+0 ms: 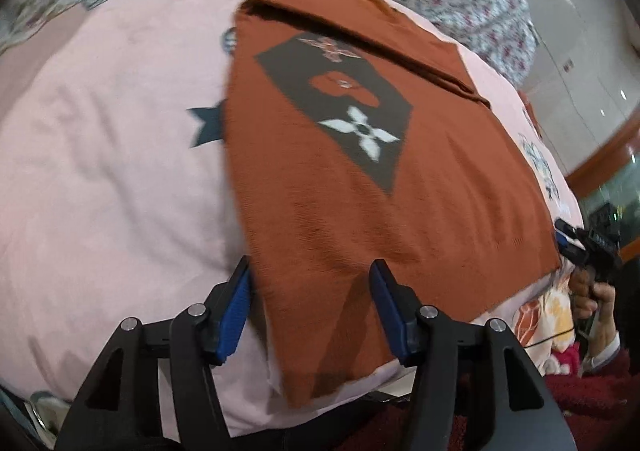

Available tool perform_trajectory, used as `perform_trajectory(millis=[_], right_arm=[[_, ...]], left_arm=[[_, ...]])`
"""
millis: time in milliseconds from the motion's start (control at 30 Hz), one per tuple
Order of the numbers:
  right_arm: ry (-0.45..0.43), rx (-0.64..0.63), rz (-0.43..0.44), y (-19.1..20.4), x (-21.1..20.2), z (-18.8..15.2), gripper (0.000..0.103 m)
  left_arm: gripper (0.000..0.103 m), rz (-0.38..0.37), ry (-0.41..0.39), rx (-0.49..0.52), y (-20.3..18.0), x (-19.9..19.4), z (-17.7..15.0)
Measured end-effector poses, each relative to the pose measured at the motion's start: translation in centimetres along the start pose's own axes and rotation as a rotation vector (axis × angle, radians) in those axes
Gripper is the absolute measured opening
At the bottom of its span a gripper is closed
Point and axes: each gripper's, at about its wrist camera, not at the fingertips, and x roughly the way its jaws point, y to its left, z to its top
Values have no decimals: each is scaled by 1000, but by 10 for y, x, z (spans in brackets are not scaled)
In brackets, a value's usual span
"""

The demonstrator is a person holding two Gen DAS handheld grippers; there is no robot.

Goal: Fold small clothes

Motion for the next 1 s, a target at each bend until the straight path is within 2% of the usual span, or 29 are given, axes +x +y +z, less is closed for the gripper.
perform_trajectory(millis=[33,100,233,267,300,333,367,500,600,700,833,1000], right_arm=[[18,-14,28,4,9,-2,40],[29,-44,32,10,16,-4,40],[65,-58,71,9,14,-6,36],[70,-61,72,8,14,-6,32],[71,-63,68,9,15,-7,30],[76,-58,64,9,18,-7,22],[81,-52,64,9,20,-7,7],[78,-75,80,16,11,-15,7],[48,-55,119,16,0,-14,7],[12,-61,168,27,-4,-2,7],[-50,-109,208,55,-7,29,7],[-145,-121,222,73,0,93,7]], left_arm=[[49,5,2,13,-3,1,0],[46,10,10,30,-4,0,-2],[46,-60,15,-21,8,0,-4],[42,-58,9,-19,7,0,-3],[24,-49,4,-14,7,1,-2],[10,-47,4,-7,6,2,-2],[8,-81,10,-21,5,1,-3],[7,-94,-53,-46,6,-15,-10],[7,-143,-87,-108,13,-22,-3],[7,-164,-137,-109,8,-34,13],[7,-163,-245,-84,-4,-54,56],[7,-149,-357,-87,-3,-56,128]])
